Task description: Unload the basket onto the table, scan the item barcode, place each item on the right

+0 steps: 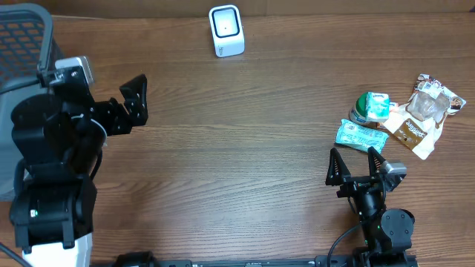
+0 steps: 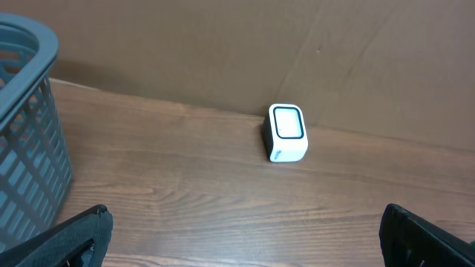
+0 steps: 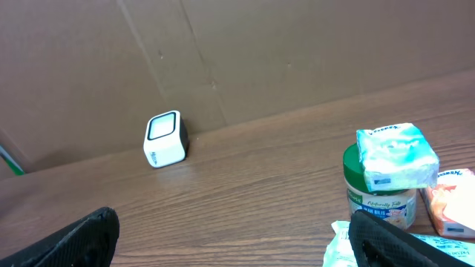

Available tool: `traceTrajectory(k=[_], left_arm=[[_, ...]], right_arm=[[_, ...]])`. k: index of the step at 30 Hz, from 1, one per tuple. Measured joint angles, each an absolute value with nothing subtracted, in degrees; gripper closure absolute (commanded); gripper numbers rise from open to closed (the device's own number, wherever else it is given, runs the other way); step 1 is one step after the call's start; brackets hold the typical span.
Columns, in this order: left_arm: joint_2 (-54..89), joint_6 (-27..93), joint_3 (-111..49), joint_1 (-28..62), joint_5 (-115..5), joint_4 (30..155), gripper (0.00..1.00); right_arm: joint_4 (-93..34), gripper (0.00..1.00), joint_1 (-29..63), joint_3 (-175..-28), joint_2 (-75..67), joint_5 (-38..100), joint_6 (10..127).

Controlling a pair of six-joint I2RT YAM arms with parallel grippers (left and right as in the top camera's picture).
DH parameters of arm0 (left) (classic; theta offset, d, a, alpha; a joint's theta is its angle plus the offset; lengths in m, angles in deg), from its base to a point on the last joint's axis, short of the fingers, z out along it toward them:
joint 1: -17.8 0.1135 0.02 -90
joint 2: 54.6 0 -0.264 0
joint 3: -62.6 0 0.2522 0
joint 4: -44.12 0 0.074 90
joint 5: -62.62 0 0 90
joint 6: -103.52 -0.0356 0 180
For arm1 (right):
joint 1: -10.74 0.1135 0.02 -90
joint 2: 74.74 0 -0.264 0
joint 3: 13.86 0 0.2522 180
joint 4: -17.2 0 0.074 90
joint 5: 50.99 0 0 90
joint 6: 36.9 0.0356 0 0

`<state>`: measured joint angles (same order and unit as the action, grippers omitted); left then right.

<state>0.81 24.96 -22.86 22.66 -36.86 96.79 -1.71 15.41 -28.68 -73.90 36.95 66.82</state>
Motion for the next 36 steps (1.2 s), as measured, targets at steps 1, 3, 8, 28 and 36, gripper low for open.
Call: traceTrajectory(k=[1, 3, 8, 28, 36], left_arm=[[0.55, 24.96, -22.75, 22.66, -36.86, 96.79, 0.00], [0.25, 24.96, -22.75, 22.66, -36.92, 96.38, 0.00], [0.18, 24.96, -22.75, 22.66, -37.95, 95.46, 0.00], [2.85, 27.63, -22.75, 22.66, -42.24, 91.33, 0.00], [2.85, 28.37, -22.75, 22.66, -44.77, 88.27, 0.01]], right_arm=[[-1.71, 0.00, 15.41, -28.68, -73.90, 36.95, 66.80], [-1.75, 0.00, 15.41, -28.68, -73.90, 36.95, 66.82], [-1.68, 0.00, 15.41, -28.68, -73.90, 36.93, 66.82], [-1.71, 0.00, 15.41, -28.68, -73.90, 36.93, 66.78], [-1.68, 0.00, 15.41, -28.68, -73.90, 36.95, 66.80]])
